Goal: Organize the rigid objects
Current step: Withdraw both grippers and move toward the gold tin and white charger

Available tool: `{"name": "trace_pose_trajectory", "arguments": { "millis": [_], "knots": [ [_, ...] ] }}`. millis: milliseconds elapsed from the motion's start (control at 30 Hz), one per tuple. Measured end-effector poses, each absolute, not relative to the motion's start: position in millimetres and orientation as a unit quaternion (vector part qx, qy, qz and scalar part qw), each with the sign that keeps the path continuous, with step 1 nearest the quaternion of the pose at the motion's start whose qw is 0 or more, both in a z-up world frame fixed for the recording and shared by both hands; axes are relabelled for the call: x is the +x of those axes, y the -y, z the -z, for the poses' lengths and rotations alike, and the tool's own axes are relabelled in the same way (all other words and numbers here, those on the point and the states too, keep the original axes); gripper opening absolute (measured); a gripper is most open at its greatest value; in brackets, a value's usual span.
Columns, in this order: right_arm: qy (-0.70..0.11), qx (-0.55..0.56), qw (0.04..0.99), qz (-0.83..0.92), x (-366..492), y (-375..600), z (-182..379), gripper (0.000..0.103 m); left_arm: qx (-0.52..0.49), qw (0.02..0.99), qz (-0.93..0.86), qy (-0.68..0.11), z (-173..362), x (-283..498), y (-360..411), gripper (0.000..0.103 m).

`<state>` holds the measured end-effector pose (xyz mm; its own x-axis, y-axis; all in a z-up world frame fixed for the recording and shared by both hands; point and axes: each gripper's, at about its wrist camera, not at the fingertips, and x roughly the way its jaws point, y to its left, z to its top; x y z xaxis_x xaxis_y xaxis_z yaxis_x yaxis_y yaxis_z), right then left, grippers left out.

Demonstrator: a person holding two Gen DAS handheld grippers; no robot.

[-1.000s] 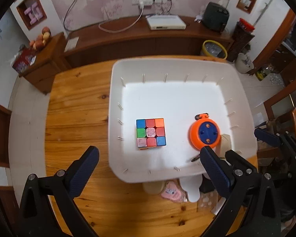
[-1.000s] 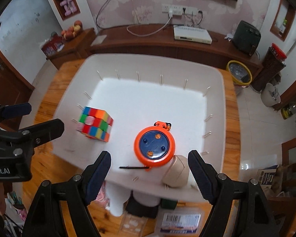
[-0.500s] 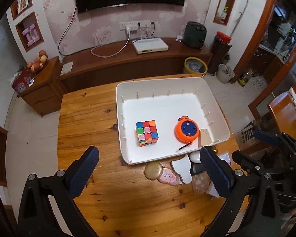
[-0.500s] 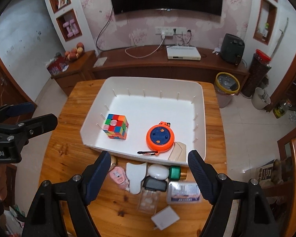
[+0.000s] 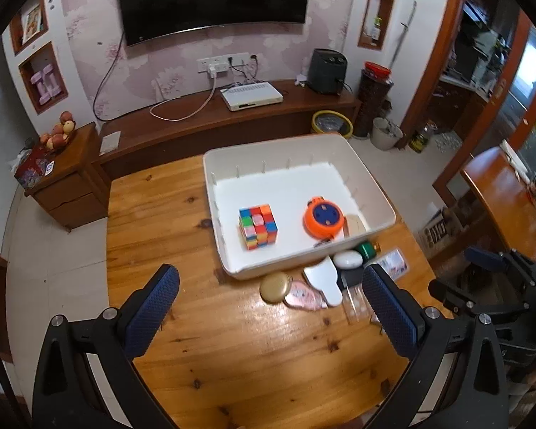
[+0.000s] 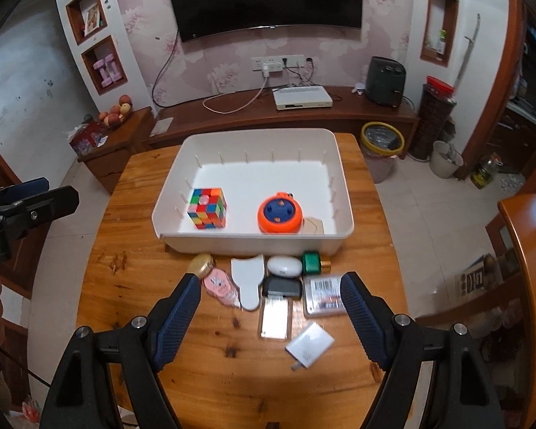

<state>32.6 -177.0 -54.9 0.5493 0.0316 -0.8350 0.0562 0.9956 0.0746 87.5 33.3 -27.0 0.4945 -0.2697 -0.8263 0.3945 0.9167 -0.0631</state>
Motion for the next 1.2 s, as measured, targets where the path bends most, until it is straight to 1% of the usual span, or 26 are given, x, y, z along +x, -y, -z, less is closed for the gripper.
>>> {"name": "trace_pose_trajectory", "arguments": {
  "millis": [267, 567, 833, 1200],
  "knots": [
    [-0.483, 0.061, 0.873, 0.028, 1.5, 173.5, 75.1, 0.081, 0.081, 0.841, 0.237, -0.479, 55.8, 62.7, -23.4, 0.102],
    [-0.491, 0.077, 0.865, 0.065, -22.9, 178.5, 115.1, 0.081, 0.088, 0.822, 0.246, -0.507, 88.6, 51.8, -14.3, 0.102],
    [-0.496, 0.114, 0.855, 0.100, -33.7, 196.2, 151.2, 0.081, 0.077, 0.820, 0.226, -0.519, 112.5, 57.1, -13.7, 0.102],
    [-0.525, 0.169, 0.827, 0.115, -20.8, 219.4, 206.2, 0.081, 0.049, 0.817, 0.146, -0.555, 168.5, 88.7, -20.4, 0.102]
  ]
}}
